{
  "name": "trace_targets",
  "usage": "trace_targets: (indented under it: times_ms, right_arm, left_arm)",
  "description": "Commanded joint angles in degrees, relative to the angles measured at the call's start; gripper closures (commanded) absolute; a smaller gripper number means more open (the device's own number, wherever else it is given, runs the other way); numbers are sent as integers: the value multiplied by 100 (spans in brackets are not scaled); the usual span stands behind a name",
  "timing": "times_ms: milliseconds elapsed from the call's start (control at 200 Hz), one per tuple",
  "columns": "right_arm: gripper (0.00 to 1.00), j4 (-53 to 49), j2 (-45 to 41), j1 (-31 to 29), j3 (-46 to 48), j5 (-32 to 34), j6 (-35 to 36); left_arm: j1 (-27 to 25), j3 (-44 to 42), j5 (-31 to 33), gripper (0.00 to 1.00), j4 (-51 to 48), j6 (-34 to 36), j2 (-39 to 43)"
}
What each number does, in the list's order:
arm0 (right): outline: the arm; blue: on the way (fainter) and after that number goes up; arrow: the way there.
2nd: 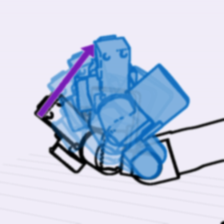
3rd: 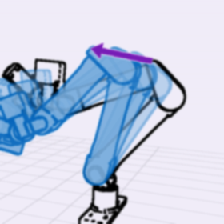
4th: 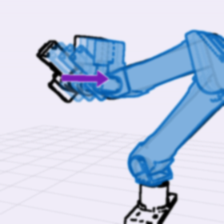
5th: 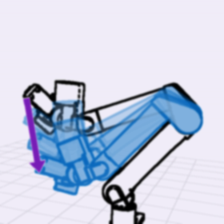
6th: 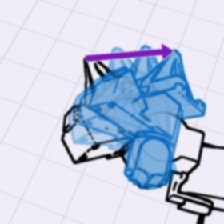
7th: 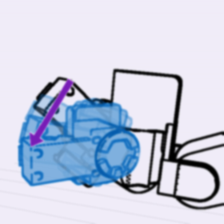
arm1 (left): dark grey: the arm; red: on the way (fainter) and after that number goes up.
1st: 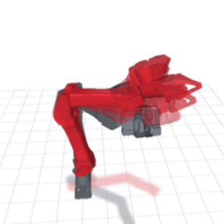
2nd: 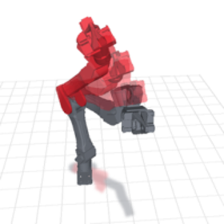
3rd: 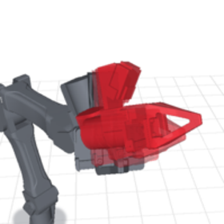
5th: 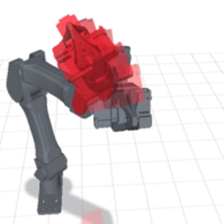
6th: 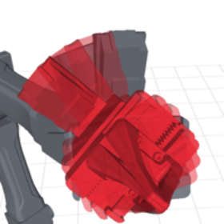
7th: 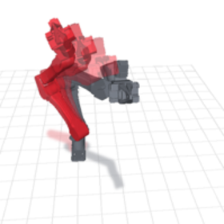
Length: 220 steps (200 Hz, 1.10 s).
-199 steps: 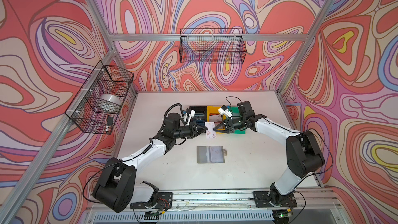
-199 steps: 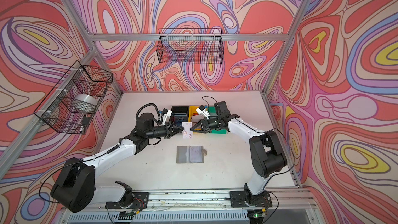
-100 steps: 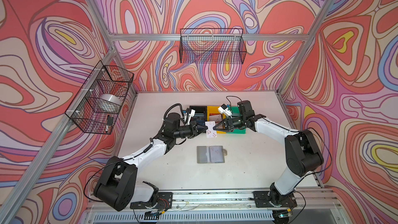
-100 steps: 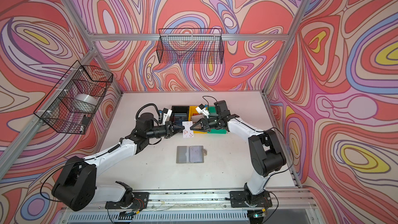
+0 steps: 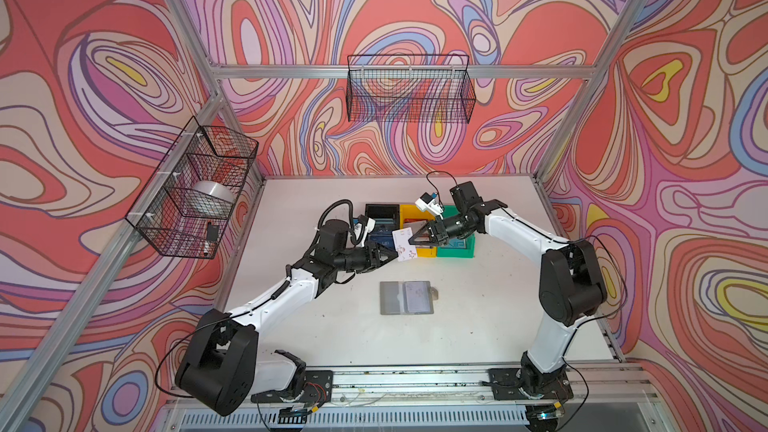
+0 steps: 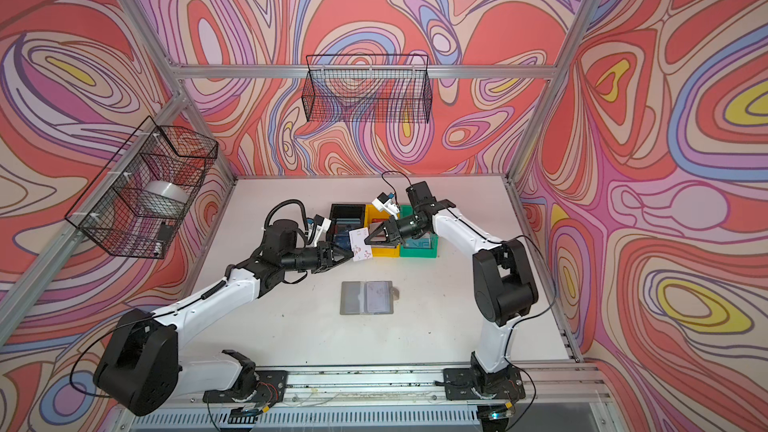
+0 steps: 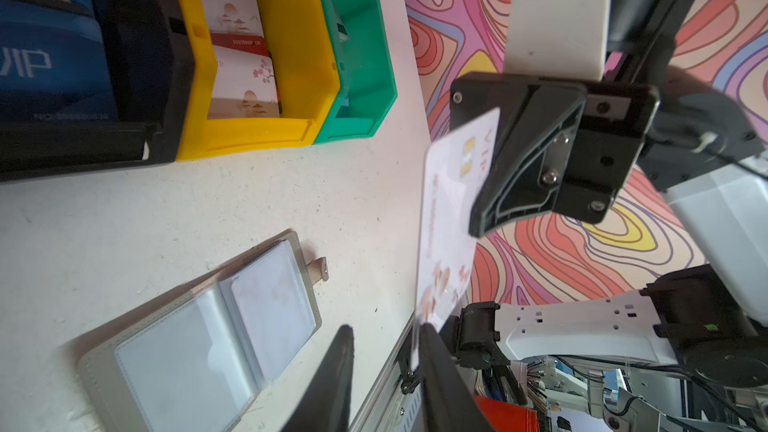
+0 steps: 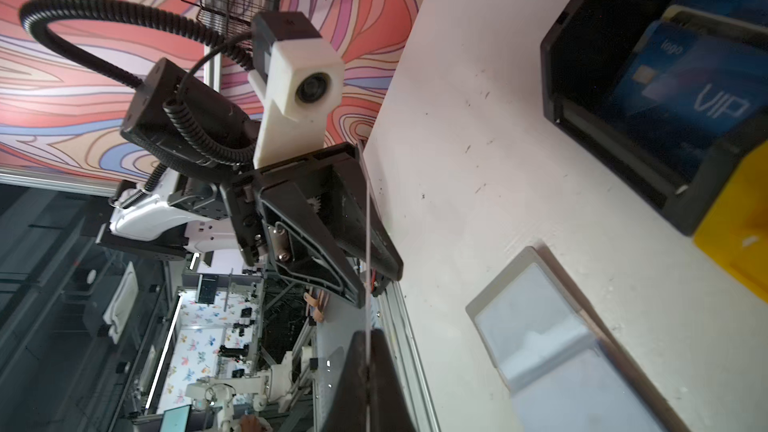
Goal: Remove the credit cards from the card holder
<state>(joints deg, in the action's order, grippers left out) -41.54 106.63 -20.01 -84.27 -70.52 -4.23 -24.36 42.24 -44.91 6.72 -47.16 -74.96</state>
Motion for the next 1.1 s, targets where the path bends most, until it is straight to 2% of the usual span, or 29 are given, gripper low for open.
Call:
trace_targets:
  times_ms: [0, 130, 190, 371, 491, 766, 1097]
  right_arm:
    - [100, -2076, 347, 2, -914, 924, 1399]
    - [100, -2873, 782, -1, -1846, 1955, 1758]
    - [100, -3168, 979, -1, -2269, 2669, 1770]
    - [100, -4087, 1768, -12, -3901, 4235, 2246]
    - [100, -4255, 2223, -12, -4651, 5225, 2788]
    - [100, -3789, 2173, -169, -4683, 5716, 4035]
    - [100, -3058, 1962, -719, -3794, 6241, 5131]
  left_arm:
    - [111, 3, 21, 69, -485, 294, 168]
    - [328, -187, -61, 68, -560, 342, 319]
    - [429, -207, -67, 69, -673, 422, 398]
    - [545, 134, 66, 70, -1598, 1091, 405]
    - [589, 161, -83, 70, -1444, 1112, 245]
    - [624, 301, -281, 70, -1171, 1057, -149]
    - [644, 269, -336, 70, -1050, 992, -212]
